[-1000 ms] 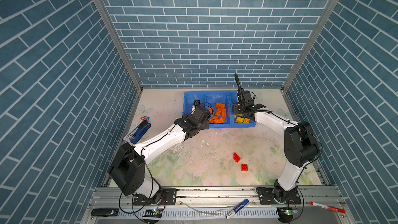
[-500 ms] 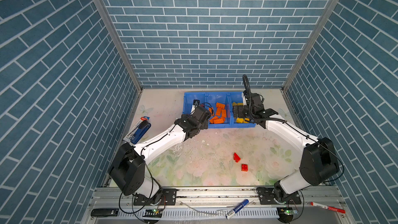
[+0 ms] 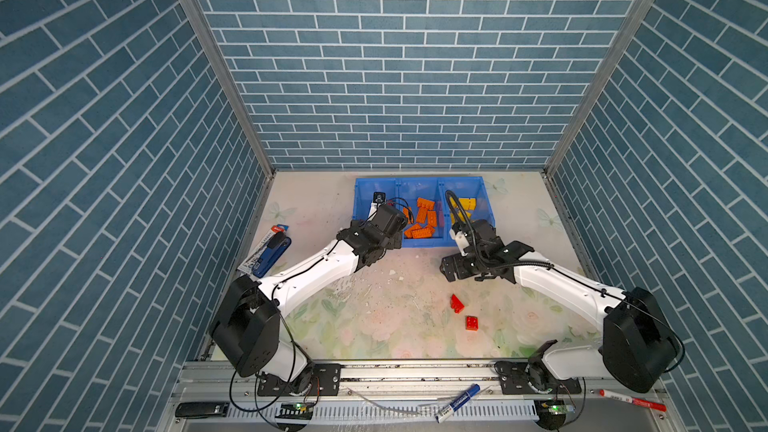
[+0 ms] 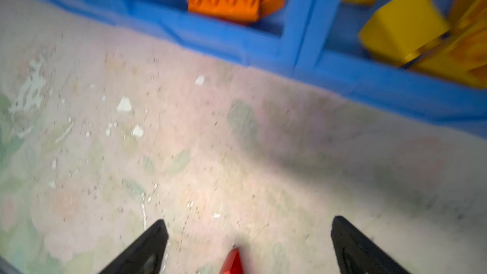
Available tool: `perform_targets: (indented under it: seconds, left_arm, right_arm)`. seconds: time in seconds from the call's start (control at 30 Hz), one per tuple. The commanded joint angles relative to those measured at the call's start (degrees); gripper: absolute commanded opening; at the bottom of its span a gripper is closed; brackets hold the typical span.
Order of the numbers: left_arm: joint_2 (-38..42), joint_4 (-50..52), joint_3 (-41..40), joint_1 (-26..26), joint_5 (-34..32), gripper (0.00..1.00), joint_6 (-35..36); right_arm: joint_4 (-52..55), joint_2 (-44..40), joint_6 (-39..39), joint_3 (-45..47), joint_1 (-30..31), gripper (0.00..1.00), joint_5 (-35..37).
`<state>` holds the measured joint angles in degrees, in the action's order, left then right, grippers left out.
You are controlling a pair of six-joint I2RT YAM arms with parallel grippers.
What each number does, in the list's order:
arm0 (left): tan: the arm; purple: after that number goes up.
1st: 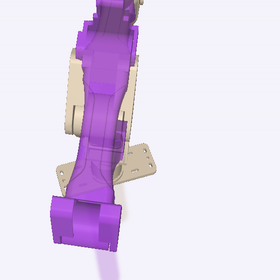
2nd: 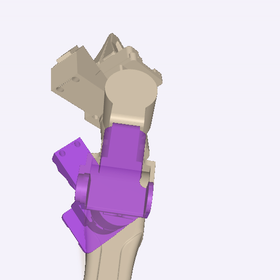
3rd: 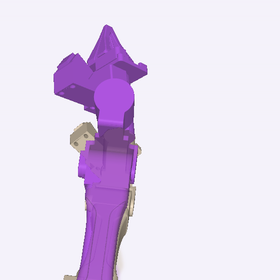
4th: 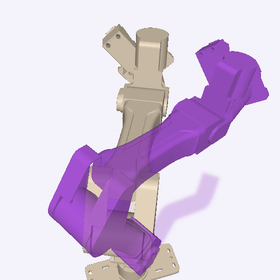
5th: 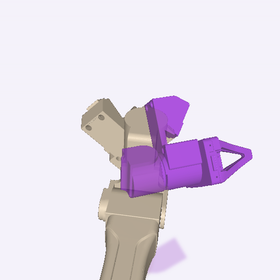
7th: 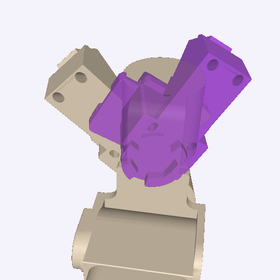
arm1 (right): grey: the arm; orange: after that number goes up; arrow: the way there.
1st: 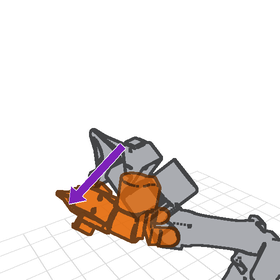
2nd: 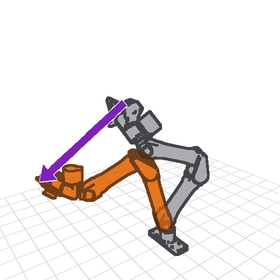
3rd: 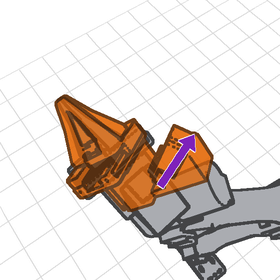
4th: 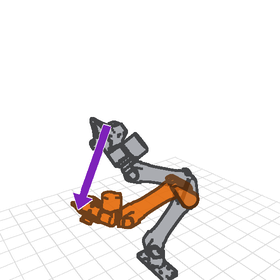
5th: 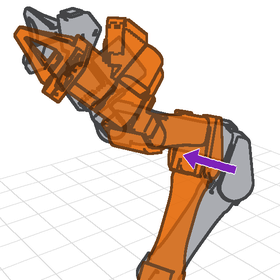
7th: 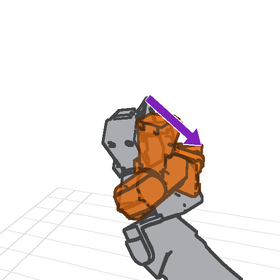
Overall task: Sort the legos into containers by color
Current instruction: Pick up the lego from the bottom-center of the table.
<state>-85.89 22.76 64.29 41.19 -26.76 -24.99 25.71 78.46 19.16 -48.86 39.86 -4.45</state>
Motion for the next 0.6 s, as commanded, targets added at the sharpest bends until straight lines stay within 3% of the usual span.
perform_targets:
  seconds: [0.0,0.33,0.57]
  left_arm:
    - [-0.91,0.17,1.49,0.21,-0.13,0.99,0.03]
    - [-0.92,0.57,2.15,0.21,0.83,0.99,0.38]
    - [-0.83,-0.51,1.56,0.21,1.63,0.99,-0.09]
  right_arm:
    - [4.51,-0.09,5.19,3.33,3.09,0.99,0.5]
    - [6.09,0.14,10.4,6.92,10.1,0.95,9.82]
    - [5.93,0.58,12.22,9.05,15.03,0.75,13.44]
